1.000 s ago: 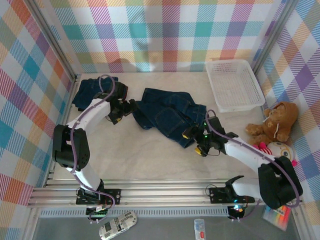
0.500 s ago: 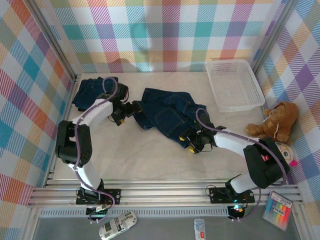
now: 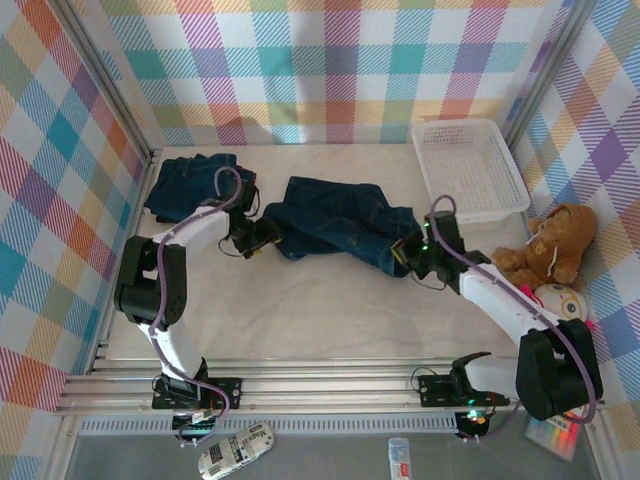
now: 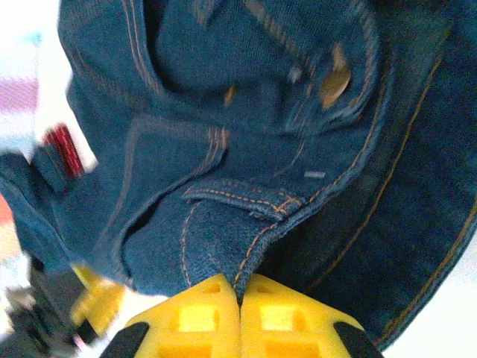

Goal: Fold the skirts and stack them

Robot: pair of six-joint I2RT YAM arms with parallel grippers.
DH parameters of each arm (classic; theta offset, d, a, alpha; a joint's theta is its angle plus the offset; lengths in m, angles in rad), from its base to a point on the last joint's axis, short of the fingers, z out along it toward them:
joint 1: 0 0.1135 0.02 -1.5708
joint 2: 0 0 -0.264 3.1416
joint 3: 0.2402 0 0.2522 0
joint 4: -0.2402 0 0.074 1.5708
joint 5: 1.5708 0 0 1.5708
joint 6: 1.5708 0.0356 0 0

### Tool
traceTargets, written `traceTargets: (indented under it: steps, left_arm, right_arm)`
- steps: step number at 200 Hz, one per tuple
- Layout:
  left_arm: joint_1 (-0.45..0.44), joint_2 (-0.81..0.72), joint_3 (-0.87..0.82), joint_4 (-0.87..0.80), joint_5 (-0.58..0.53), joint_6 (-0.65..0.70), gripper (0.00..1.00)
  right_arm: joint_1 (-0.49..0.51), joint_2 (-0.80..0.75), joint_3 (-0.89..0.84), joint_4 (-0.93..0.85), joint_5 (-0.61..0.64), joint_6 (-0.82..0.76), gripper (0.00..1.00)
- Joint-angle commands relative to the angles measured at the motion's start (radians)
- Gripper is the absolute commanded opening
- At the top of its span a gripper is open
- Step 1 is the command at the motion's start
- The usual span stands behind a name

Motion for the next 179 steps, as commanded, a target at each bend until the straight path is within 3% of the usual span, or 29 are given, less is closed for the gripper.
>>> traceTargets:
  steps: [1, 36, 75, 100, 129, 162, 179]
  left_arm:
    - [-0.005, -0.051, -0.059, 0.083, 0.03, 0.062, 0.48]
    - [-0.003, -0.036, -0.091, 0.107, -0.021, 0.116, 0.46]
    - [-0.003, -0.019, -0.095, 0.237, 0.106, 0.183, 0.47]
    - [-0.003, 0.007, -0.054, 0.235, 0.097, 0.218, 0.48]
    - [0.0, 0.064, 0.016, 0.214, 0.077, 0.216, 0.49]
    - [0.002, 0.123, 0.037, 0.254, 0.136, 0.159, 0.5]
    - [0.002, 0.147, 0.057, 0.248, 0.14, 0.144, 0.51]
  right_arm:
    - [-0.073, 0.01, 0.006, -0.023, -0.02, -0.03, 0.0]
    - [-0.146, 0.041, 0.064, -0.099, -0.053, -0.093, 0.0]
    - [-0.216, 0.097, 0.07, -0.058, -0.121, -0.142, 0.0]
    - [-0.225, 0.219, 0.164, -0.073, -0.179, -0.24, 0.0]
    - [-0.232, 0.337, 0.284, -0.107, -0.099, -0.308, 0.0]
    - [-0.252, 0.444, 0.36, -0.083, -0.062, -0.305, 0.0]
    - [-0.253, 0.503, 0.403, -0.091, -0.121, -0.341, 0.11]
